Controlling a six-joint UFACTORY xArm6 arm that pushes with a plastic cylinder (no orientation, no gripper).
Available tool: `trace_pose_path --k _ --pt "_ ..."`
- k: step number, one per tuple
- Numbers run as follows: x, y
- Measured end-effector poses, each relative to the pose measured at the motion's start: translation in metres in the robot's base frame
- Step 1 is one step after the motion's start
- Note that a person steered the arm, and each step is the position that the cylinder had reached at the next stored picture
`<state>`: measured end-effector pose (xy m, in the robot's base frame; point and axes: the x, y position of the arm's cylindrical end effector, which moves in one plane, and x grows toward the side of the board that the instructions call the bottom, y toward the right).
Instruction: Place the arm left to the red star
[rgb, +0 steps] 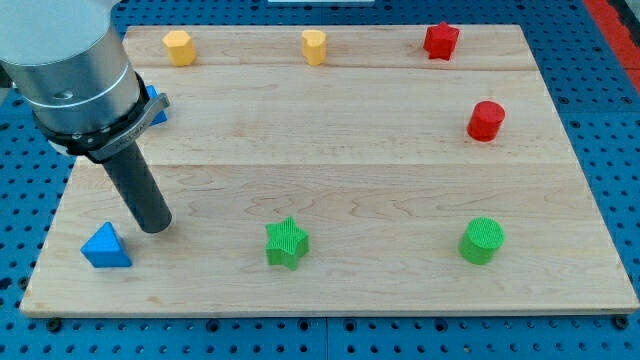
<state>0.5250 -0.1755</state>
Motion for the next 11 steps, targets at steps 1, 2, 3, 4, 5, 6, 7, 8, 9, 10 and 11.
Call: trace_pose_path --k 1,2,3,4,5,6,7,8,9,10,11 --pt "-0.033 0.001" --pt "-0.053 0.0" --pt "-0.059 0.0" --pt "-0.067 0.001" --pt "-0.083 0.057" --pt "-0.103 0.098" --pt "-0.164 0.111" --pt "-0.2 0.18" --pt "-0.224 0.227" --pt "-0.28 0.231" --pt "-0.322 0.238"
